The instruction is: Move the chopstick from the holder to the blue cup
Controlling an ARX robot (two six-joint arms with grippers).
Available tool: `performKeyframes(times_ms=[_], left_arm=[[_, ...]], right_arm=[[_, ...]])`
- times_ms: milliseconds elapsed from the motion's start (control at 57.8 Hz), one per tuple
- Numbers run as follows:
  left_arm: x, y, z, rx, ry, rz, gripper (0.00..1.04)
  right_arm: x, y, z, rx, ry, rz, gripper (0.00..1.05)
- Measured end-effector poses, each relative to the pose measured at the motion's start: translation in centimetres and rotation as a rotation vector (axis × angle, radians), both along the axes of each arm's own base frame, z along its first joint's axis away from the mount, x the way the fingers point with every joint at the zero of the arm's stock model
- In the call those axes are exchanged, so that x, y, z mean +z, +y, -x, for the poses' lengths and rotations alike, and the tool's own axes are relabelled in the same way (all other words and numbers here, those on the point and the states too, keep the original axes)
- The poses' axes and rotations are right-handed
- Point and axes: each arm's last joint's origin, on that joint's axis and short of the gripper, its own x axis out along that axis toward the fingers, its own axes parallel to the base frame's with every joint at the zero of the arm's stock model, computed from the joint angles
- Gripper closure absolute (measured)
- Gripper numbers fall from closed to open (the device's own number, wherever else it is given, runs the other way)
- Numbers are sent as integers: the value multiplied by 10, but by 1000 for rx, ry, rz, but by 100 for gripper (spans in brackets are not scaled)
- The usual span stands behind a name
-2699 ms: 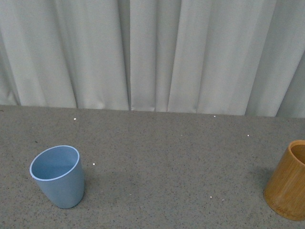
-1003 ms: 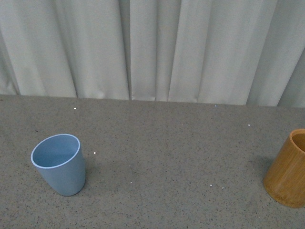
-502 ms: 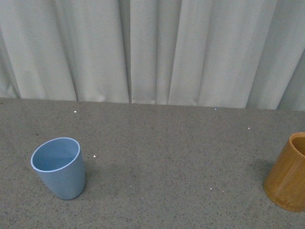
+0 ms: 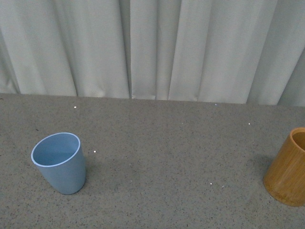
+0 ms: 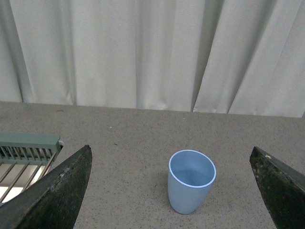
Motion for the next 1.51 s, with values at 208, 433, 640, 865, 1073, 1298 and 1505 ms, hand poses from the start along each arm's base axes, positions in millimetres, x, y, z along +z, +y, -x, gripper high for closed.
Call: performKeyframes(times_ms=[208, 433, 640, 865, 1073, 1298, 1505], left_arm=[[0, 0, 0, 0, 0, 0, 7], [0, 0, 0, 0, 0, 0, 7], [-5, 2, -10, 197, 141, 256, 7], [-3, -1, -47, 284, 138, 641, 7], [-4, -11, -91, 308, 219, 648, 7], [-15, -23, -126, 336, 323, 612, 7], [-32, -40, -140, 324, 443, 557, 7]], right_arm=[[0, 0, 0, 0, 0, 0, 10], [0, 0, 0, 0, 0, 0, 10], [0, 0, 0, 0, 1, 0, 10], [0, 0, 0, 0, 0, 0, 10], [0, 0, 0, 0, 0, 0, 10], [0, 0, 0, 0, 0, 0, 10], [0, 0, 0, 0, 0, 0, 10]])
